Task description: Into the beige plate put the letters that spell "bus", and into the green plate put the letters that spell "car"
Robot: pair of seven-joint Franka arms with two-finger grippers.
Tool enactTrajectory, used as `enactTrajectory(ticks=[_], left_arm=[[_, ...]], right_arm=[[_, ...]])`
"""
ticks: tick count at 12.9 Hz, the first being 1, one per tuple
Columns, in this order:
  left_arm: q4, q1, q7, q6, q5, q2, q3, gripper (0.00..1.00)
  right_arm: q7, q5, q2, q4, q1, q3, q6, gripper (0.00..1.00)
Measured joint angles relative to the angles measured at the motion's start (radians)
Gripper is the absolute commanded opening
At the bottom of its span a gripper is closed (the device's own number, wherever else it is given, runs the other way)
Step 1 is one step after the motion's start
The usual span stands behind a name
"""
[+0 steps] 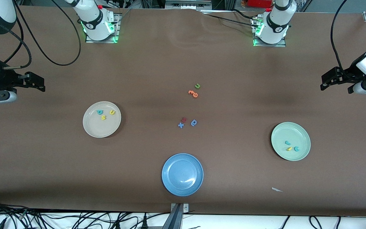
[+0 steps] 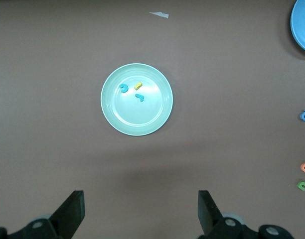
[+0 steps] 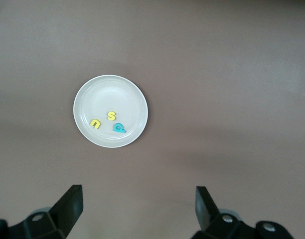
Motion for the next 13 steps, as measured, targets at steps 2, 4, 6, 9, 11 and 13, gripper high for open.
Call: enactTrajectory(ticks=[2,4,6,9,11,13], left_arm=[[0.0,0.0,0.0,0.0,0.0,0.0,0.0,1.0],[0.0,0.0,0.0,0.0,0.0,0.0,0.0,1.0],[0.0,0.0,0.0,0.0,0.0,0.0,0.0,1.0],[0.0,0.0,0.0,0.0,0.0,0.0,0.0,1.0],[0.0,0.0,0.0,0.0,0.0,0.0,0.0,1.0],[0.0,0.0,0.0,0.0,0.0,0.0,0.0,1.0]], right_arm=[[0.003,0.0,0.0,0.0,0.0,0.0,-0.009,1.0],[0.005,0.0,0.0,0.0,0.0,0.0,-0.011,1.0],[0.01,0.0,0.0,0.0,0.0,0.0,-0.011,1.0],[0.015,0.0,0.0,0.0,0.0,0.0,-0.011,1.0],[0.015,0.0,0.0,0.0,0.0,0.0,-0.011,1.0],[0.016,0.0,0.0,0.0,0.0,0.0,-0.011,1.0]])
